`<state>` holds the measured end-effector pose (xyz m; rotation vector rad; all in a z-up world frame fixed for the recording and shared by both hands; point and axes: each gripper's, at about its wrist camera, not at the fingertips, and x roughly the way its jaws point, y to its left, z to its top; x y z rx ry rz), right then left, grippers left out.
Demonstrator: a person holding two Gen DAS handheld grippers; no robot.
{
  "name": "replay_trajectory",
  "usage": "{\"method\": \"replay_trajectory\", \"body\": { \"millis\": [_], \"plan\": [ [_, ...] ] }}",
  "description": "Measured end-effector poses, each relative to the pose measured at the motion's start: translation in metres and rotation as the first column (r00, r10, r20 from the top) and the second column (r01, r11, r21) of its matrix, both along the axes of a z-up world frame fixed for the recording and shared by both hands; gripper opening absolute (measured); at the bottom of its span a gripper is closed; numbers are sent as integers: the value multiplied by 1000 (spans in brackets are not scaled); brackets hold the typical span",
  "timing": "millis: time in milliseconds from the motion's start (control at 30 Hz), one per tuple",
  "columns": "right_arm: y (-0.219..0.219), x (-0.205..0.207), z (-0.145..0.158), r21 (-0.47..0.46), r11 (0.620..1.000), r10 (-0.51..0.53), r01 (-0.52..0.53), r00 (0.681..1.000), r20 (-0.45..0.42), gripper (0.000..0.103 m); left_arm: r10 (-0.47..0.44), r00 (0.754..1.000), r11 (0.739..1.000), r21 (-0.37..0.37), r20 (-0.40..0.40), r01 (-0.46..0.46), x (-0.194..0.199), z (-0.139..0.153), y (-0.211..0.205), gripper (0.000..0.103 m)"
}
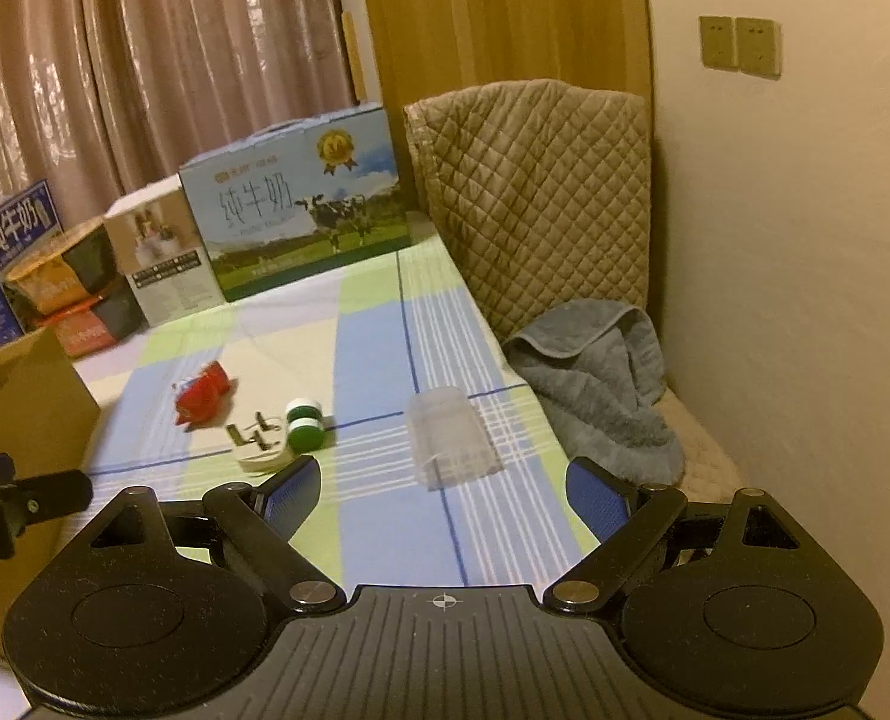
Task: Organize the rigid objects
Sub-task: 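Move both tools back over the plug adapter and clear cup, then grasp the clear plastic cup with the right tool while the left tool grasps the white plug adapter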
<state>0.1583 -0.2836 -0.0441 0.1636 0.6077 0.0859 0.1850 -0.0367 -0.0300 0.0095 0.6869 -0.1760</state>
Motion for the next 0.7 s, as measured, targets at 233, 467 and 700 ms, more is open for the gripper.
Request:
{"method": "replay_trajectory", "body": {
  "millis": [233,467,700],
  "plan": [
    [0,45,-34,-46,998,49,-50,998,-26,86,8,1000,1000,15,-23,-8,34,-32,-10,102],
    [-1,75,-62,-99,992,72,-76,996,-50,85,-3,1000,999,38,-30,4,55,-52,-16,102],
    [5,102,-78,-120,985,115,-121,992,-57,82,-2,999,999,41,-36,4,70,-71,-18,102]
  ]
}}
